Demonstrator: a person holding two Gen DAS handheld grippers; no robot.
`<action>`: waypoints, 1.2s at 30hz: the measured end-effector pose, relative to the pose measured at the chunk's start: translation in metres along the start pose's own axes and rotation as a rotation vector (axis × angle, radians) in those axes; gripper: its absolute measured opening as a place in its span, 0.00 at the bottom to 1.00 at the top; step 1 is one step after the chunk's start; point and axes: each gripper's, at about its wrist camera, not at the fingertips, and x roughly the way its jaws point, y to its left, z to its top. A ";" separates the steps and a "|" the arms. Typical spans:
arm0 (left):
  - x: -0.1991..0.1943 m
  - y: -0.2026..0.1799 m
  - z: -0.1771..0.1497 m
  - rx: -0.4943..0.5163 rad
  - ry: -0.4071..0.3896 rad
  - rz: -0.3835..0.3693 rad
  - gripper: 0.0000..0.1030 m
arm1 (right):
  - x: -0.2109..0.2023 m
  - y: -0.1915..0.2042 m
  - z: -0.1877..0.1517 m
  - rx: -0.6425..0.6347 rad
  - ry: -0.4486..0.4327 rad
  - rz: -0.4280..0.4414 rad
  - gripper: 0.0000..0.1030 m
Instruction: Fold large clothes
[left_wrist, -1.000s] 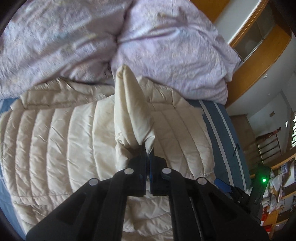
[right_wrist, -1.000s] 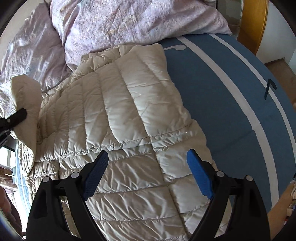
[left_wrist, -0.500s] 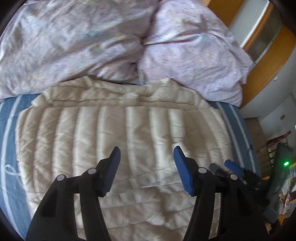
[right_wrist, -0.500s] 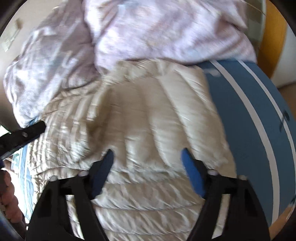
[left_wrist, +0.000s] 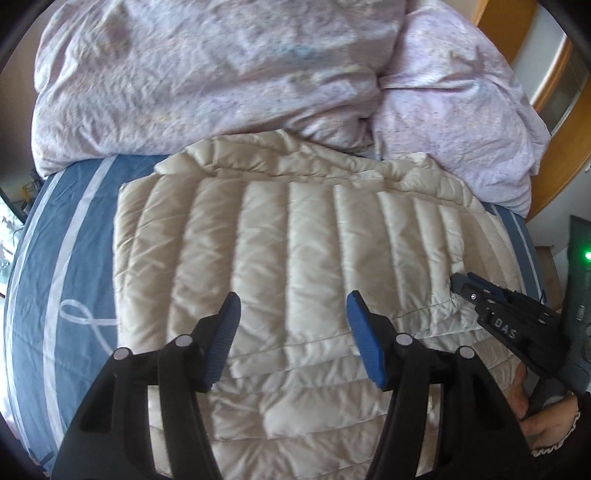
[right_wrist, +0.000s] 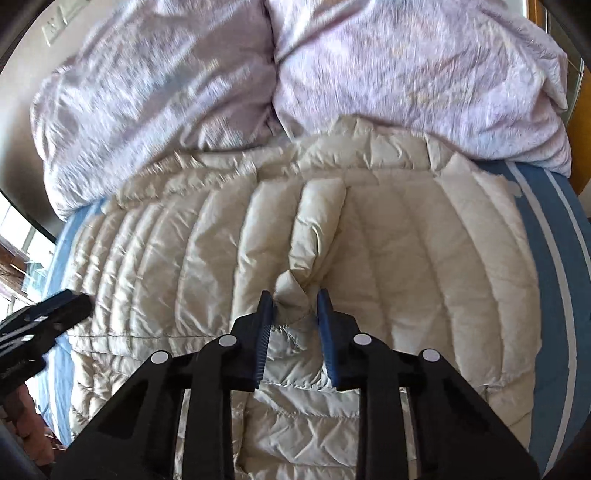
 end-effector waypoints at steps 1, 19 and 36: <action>0.000 0.005 -0.001 -0.006 0.002 0.002 0.58 | 0.006 -0.001 -0.001 0.002 0.019 -0.013 0.25; -0.037 0.077 -0.055 -0.042 0.015 0.082 0.73 | -0.021 -0.039 -0.002 0.035 0.084 -0.020 0.80; -0.075 0.122 -0.191 -0.176 0.121 0.007 0.73 | -0.104 -0.212 -0.163 0.225 0.241 0.022 0.80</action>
